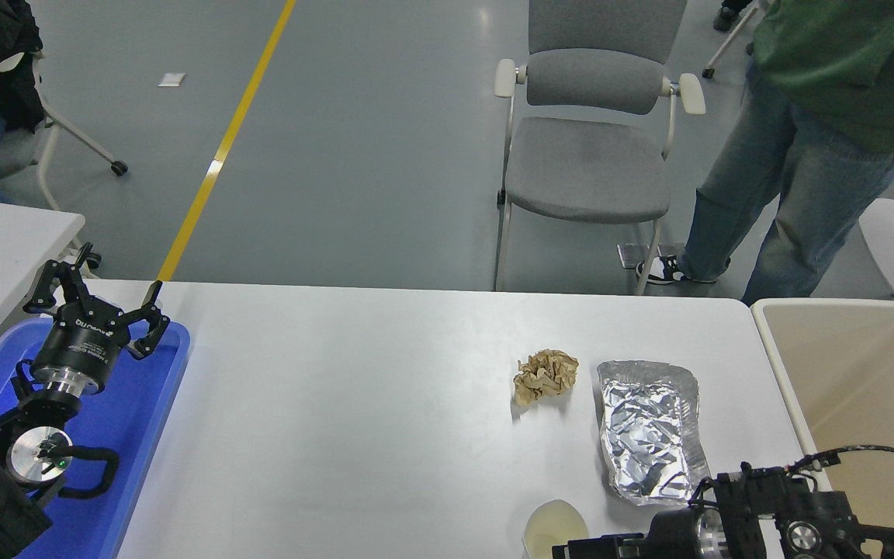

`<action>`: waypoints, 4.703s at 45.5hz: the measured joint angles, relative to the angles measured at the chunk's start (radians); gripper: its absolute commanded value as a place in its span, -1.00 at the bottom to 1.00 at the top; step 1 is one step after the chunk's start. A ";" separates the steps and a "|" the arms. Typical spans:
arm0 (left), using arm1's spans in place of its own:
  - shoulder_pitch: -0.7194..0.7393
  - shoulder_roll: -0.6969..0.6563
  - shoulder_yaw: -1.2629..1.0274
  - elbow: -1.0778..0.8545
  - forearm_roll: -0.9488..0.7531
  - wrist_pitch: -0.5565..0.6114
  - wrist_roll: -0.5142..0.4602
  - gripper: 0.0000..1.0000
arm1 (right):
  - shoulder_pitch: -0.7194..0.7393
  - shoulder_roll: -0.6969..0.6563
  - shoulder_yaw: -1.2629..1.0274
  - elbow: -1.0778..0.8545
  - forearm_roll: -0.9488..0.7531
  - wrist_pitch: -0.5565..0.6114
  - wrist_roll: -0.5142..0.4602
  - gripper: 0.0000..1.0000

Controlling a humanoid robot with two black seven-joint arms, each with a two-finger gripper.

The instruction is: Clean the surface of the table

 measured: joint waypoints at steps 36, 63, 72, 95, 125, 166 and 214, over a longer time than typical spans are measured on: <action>0.000 0.000 0.000 0.000 0.000 0.000 0.000 1.00 | 0.017 -0.029 0.017 0.018 -0.041 0.088 -0.027 -1.00; 0.000 0.000 0.000 0.000 0.000 0.000 0.000 1.00 | 0.263 -0.485 0.059 0.165 0.217 0.240 -0.025 -1.00; 0.000 0.000 0.000 0.000 0.000 0.000 0.000 1.00 | 0.395 -0.673 0.061 0.177 0.321 0.346 -0.023 -1.00; 0.000 0.000 0.000 0.000 0.000 0.000 0.000 1.00 | 0.625 -0.973 0.062 0.176 0.433 0.564 -0.021 -1.00; 0.000 0.000 0.000 0.000 0.000 0.000 0.000 1.00 | 0.636 -0.855 -0.107 -0.116 0.430 0.381 -0.026 -1.00; 0.000 0.000 0.000 0.000 0.000 0.000 0.000 1.00 | 0.212 -0.069 -0.251 -1.154 0.722 -0.226 -0.026 -1.00; 0.000 0.000 0.000 0.000 0.000 0.000 0.000 1.00 | 0.068 0.326 -0.216 -1.475 0.859 -0.403 -0.024 1.00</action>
